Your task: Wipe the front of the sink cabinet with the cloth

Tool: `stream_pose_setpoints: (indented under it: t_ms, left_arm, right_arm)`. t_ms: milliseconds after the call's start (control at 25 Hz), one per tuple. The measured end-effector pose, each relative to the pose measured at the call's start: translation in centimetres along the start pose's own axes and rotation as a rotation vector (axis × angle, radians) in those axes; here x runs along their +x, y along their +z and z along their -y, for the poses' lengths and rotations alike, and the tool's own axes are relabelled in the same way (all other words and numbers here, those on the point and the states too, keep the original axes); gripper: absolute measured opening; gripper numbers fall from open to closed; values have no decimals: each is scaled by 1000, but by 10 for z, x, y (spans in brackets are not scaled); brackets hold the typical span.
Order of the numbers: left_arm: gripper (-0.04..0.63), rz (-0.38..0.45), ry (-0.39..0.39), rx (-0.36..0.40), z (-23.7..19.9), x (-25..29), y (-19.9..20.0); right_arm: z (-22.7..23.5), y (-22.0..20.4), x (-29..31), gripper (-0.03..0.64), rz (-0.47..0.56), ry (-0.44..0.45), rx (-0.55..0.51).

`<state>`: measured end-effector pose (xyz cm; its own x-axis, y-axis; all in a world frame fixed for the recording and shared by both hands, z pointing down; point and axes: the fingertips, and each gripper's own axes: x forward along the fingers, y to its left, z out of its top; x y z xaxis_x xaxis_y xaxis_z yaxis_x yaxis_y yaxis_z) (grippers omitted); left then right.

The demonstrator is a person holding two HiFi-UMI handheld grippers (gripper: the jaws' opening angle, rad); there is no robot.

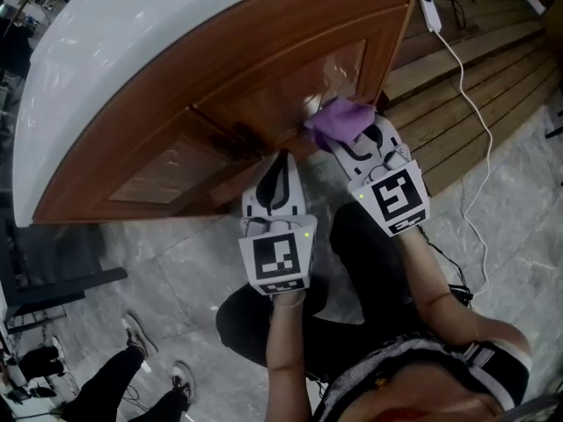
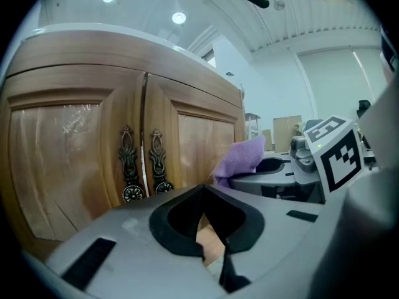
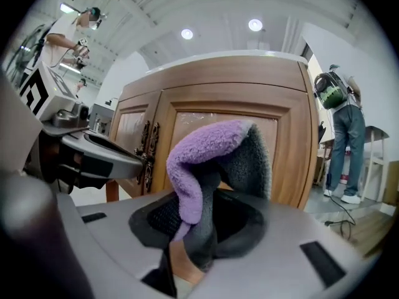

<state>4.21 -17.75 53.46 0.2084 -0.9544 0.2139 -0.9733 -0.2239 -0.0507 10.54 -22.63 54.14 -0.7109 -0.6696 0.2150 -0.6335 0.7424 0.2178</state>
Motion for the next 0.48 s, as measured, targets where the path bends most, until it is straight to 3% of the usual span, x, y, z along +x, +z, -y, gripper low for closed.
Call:
stream_pose_setpoints:
  t_ms: [480]
  left_arm:
    - [0, 30, 61, -6, -9, -7, -1]
  right_arm:
    - [-40, 27, 7, 166, 105, 107, 25]
